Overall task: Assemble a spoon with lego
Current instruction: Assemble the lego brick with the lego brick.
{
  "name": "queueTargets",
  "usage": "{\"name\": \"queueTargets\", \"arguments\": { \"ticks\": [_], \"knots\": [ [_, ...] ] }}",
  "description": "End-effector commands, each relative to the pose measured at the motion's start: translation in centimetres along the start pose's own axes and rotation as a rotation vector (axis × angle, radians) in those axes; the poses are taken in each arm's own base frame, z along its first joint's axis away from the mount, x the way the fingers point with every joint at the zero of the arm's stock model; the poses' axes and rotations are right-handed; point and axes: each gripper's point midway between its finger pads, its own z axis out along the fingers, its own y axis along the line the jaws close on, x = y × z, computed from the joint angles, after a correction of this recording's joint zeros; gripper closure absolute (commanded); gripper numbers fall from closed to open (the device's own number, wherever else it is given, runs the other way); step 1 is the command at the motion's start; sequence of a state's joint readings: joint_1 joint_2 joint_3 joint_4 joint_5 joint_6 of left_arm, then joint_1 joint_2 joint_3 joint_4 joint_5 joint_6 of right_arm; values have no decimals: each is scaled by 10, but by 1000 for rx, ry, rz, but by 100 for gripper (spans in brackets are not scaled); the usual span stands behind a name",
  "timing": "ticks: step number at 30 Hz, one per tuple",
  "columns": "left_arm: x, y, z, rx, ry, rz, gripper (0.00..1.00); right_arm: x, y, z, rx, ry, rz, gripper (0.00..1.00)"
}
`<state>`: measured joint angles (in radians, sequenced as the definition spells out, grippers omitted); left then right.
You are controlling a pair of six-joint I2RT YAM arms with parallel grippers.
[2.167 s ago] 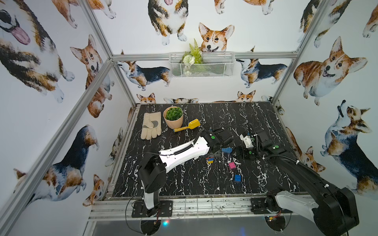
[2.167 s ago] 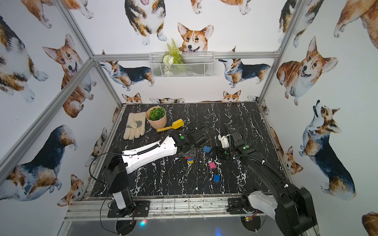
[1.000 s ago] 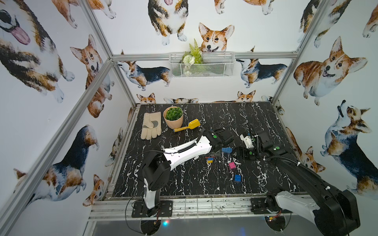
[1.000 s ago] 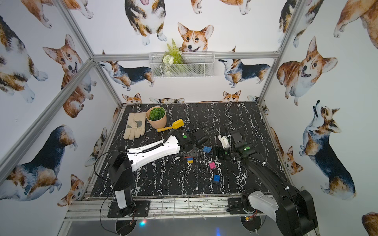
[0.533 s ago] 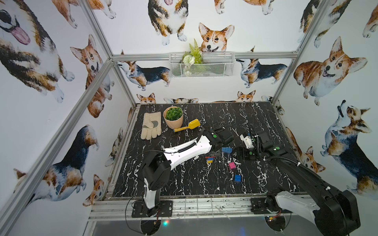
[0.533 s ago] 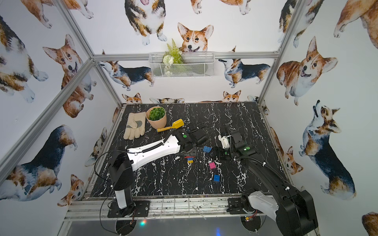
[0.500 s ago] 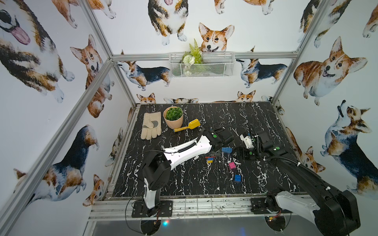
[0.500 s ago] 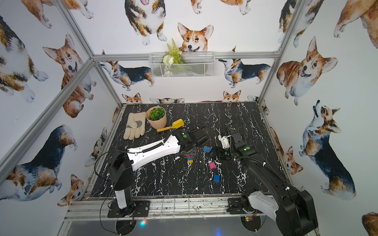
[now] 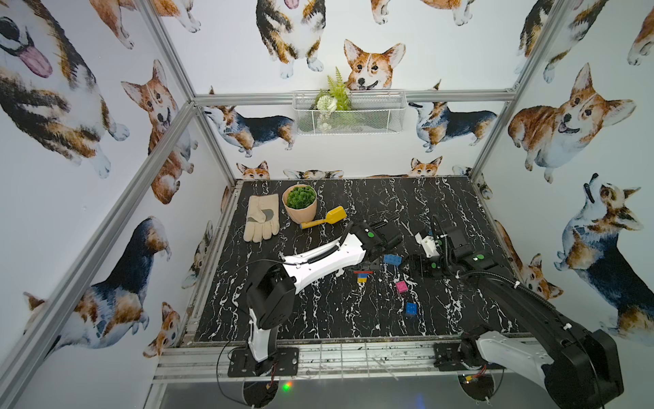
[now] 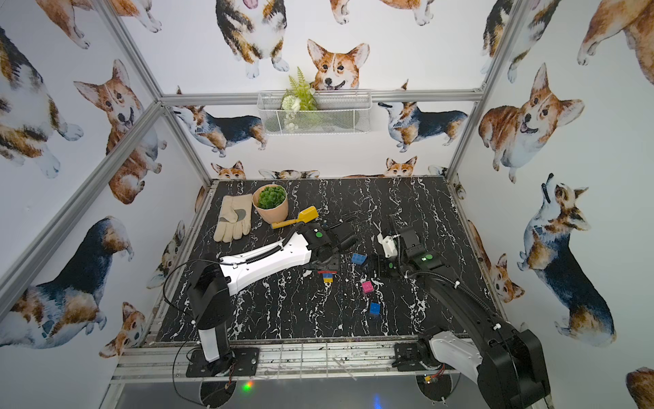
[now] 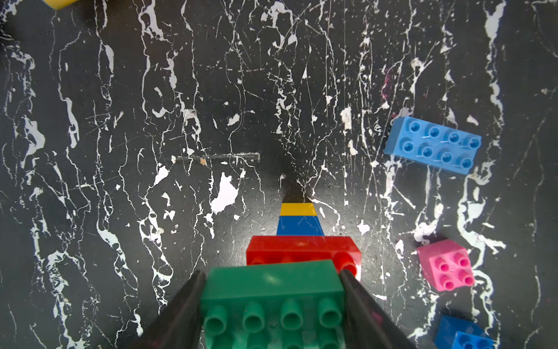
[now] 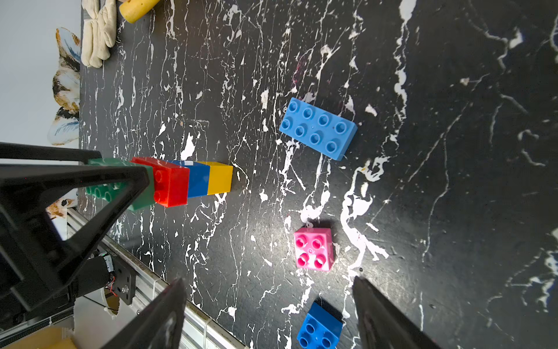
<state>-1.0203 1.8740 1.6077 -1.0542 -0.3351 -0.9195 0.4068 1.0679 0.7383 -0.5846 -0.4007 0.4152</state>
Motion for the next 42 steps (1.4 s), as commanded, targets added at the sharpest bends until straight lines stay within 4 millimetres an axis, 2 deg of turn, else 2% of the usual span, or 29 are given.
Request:
{"name": "queueTargets", "arguments": {
  "ticks": [1, 35, 42],
  "knots": [
    [5, 7, 5, -24, 20, 3, 53, -4, 4, -1, -18, -18, -22, 12],
    [21, 11, 23, 27, 17, -17, 58, -4, 3, 0, -9, -16, -22, 12],
    [21, 10, 22, 45, 7, -20, 58, -4, 2, 0, -6, -12, -21, 12]
  ]
}}
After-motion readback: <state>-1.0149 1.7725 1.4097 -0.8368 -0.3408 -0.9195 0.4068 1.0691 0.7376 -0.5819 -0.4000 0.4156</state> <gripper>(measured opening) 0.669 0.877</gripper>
